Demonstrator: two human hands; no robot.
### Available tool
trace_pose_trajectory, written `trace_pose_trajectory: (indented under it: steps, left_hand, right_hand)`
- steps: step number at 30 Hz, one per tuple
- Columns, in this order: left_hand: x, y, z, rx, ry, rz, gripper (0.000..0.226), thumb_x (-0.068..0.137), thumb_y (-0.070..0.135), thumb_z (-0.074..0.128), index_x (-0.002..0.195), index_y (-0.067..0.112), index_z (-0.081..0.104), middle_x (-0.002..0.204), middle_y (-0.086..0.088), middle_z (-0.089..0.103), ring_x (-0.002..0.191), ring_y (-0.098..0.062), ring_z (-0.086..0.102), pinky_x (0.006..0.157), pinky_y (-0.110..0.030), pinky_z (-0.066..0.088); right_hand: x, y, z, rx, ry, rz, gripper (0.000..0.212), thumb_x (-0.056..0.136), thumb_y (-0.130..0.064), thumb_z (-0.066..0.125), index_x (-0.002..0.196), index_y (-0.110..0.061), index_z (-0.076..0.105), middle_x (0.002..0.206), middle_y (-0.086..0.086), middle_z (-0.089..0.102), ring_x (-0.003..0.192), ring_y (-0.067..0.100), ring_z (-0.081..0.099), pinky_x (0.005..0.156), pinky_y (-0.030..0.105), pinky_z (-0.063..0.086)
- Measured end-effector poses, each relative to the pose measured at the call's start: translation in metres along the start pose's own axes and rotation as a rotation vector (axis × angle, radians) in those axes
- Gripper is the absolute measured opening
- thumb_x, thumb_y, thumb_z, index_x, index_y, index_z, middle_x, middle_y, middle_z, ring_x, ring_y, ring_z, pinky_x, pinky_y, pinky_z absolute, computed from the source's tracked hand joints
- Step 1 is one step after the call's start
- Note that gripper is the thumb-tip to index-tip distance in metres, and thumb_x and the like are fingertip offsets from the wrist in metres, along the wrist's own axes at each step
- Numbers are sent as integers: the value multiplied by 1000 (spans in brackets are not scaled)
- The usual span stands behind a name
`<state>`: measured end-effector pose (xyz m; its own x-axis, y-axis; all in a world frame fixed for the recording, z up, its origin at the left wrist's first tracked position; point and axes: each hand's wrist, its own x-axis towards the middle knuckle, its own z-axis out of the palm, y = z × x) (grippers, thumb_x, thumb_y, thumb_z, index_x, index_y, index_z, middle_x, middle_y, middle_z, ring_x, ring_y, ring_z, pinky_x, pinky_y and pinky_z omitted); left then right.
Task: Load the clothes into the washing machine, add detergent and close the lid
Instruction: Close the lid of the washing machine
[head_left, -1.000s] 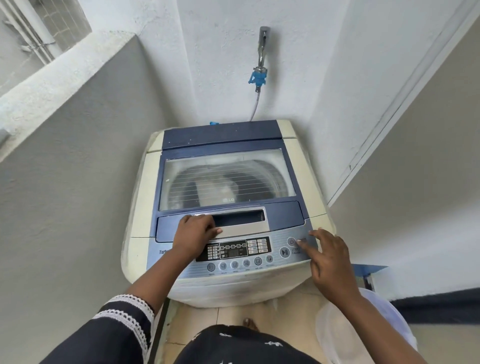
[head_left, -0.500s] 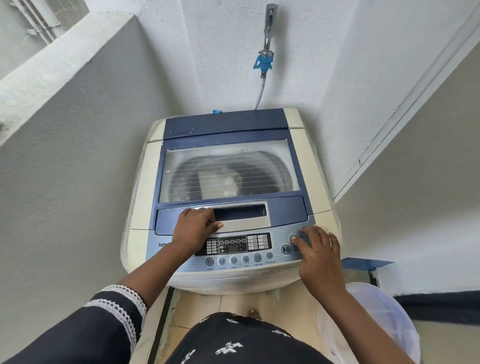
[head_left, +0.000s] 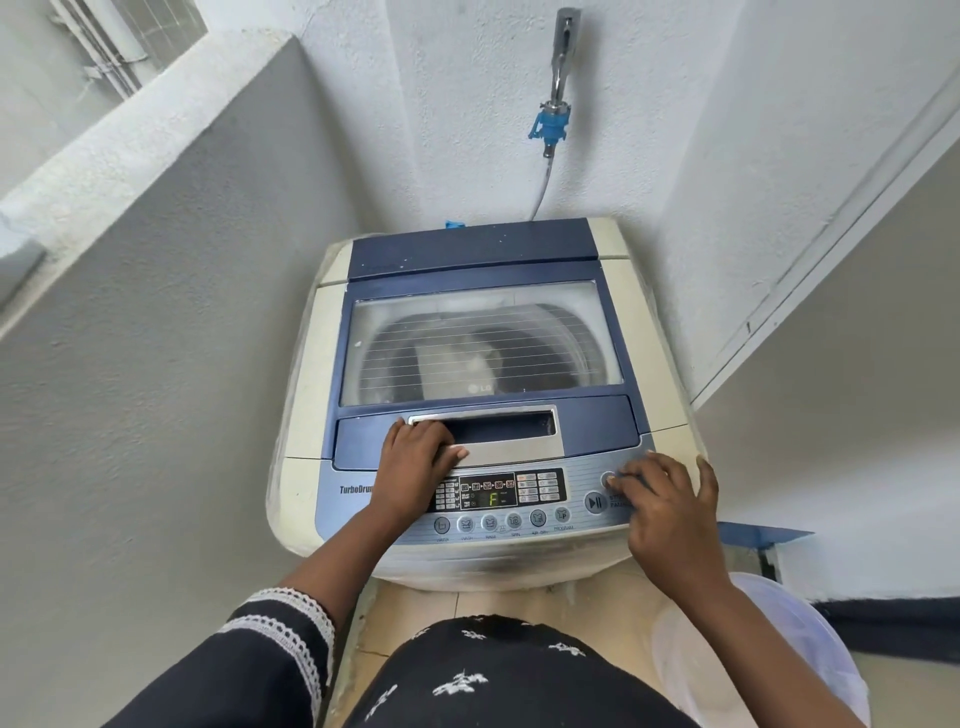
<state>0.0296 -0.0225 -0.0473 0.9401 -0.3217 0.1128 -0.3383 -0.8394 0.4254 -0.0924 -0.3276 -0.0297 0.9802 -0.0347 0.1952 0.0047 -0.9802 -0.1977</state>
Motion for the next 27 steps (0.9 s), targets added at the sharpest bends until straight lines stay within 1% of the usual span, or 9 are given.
trace_pose_trajectory:
  steps: [3,5,7,8,11,14,16,20,27]
  left_hand:
    - [-6,3,3,-106,43,-15,36,96,50,42,97,21,63,97,8,62,93,-16,57,107,-47,34]
    - [-11,10,1,-216,76,-1,25,97,41,49,105,22,63,105,9,61,100,-14,56,102,-46,38]
    - [-21,21,-4,-351,83,15,22,99,35,49,109,22,63,108,10,61,103,-11,54,93,-44,44]
    - [-27,28,-7,-405,73,13,25,100,36,46,111,21,63,109,11,61,105,-9,54,92,-45,45]
    - [-44,40,-12,-478,9,57,46,102,50,33,122,22,62,123,14,61,121,-5,51,104,-51,38]
    - [-50,45,-16,-632,-51,97,65,99,62,24,126,17,63,131,8,60,129,-12,51,109,-41,39]
    - [-48,48,-19,-741,-43,82,75,97,67,20,124,13,65,131,2,61,128,-16,53,106,-35,42]
    - [-40,58,-15,-850,-23,57,82,96,70,21,117,5,66,125,-4,64,122,-19,58,103,-40,46]
    - [-32,54,1,-685,-6,78,88,90,78,18,124,10,63,123,1,63,117,-15,58,96,-43,48]
  right_hand:
    - [5,-3,-2,208,39,30,40,82,-20,37,104,-21,70,106,-4,64,107,25,56,104,48,34]
    - [11,-14,-2,443,34,39,35,91,-23,40,110,-18,68,108,-6,62,104,18,55,95,41,45]
    - [17,-31,-2,627,4,26,34,98,-32,41,119,-18,65,113,-9,61,108,11,55,92,36,49]
    - [19,-40,0,694,-5,11,35,100,-35,41,122,-19,64,115,-11,61,112,9,55,94,35,49]
    - [24,-67,5,858,-42,-18,39,102,-41,38,128,-21,60,124,-12,60,120,11,56,99,37,48]
    - [30,-88,9,986,-107,-65,47,103,-48,34,134,-19,55,129,-8,58,124,15,55,101,36,47]
    - [34,-96,12,1047,-113,-98,53,103,-50,31,135,-15,54,131,-3,59,124,18,56,101,35,46]
    - [43,-96,20,1072,-104,-83,56,104,-49,29,135,-11,55,131,0,60,123,20,58,102,40,47]
    - [45,-90,32,1005,-94,-107,51,106,-40,27,129,-11,61,130,-5,63,126,16,57,107,50,42]
